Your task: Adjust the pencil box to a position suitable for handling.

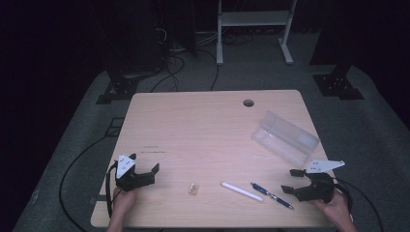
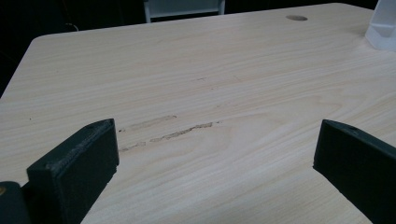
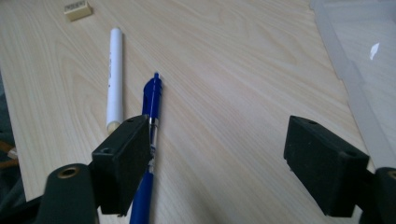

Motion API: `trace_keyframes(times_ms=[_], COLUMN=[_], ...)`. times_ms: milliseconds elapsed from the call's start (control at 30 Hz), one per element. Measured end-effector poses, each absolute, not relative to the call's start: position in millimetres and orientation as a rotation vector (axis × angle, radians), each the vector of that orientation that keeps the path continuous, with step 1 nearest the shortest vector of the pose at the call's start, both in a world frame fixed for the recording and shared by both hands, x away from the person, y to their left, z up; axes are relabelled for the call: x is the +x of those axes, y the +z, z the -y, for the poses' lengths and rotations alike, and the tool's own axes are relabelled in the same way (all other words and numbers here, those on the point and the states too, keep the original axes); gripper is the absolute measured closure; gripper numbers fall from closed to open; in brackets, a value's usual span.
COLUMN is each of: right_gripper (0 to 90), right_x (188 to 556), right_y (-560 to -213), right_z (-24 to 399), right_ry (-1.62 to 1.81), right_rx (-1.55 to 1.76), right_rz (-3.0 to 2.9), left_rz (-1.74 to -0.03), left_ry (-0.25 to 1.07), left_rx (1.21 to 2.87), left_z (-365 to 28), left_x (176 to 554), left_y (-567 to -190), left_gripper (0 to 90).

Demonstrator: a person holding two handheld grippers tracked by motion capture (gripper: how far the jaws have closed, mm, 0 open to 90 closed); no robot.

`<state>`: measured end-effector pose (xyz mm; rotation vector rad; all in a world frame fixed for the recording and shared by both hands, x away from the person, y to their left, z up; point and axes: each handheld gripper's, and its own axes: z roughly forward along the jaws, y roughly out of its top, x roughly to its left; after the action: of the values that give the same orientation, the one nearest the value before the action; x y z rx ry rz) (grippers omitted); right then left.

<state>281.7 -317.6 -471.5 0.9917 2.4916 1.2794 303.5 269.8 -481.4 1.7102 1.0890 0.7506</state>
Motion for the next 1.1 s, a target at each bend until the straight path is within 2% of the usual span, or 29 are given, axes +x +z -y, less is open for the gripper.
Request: trace_keyframes(times_ms=[833,1100], right_gripper=[18.1,21.8], right_x=[310.9,319.4], right_y=[-448.3,-439.5], right_z=[304.1,298.7], right_ry=[1.263,1.237], right_rx=[0.962,0.98], right_rz=[-2.495,-2.477], left_rz=[-1.051,-1.052], left_ry=[0.764,0.761], left_rx=[1.71,1.707], left_z=[-269.6,-269.9], left_x=[299.4,299.7], left_y=[-481.7,-481.7], left_gripper=[0.0,0.0])
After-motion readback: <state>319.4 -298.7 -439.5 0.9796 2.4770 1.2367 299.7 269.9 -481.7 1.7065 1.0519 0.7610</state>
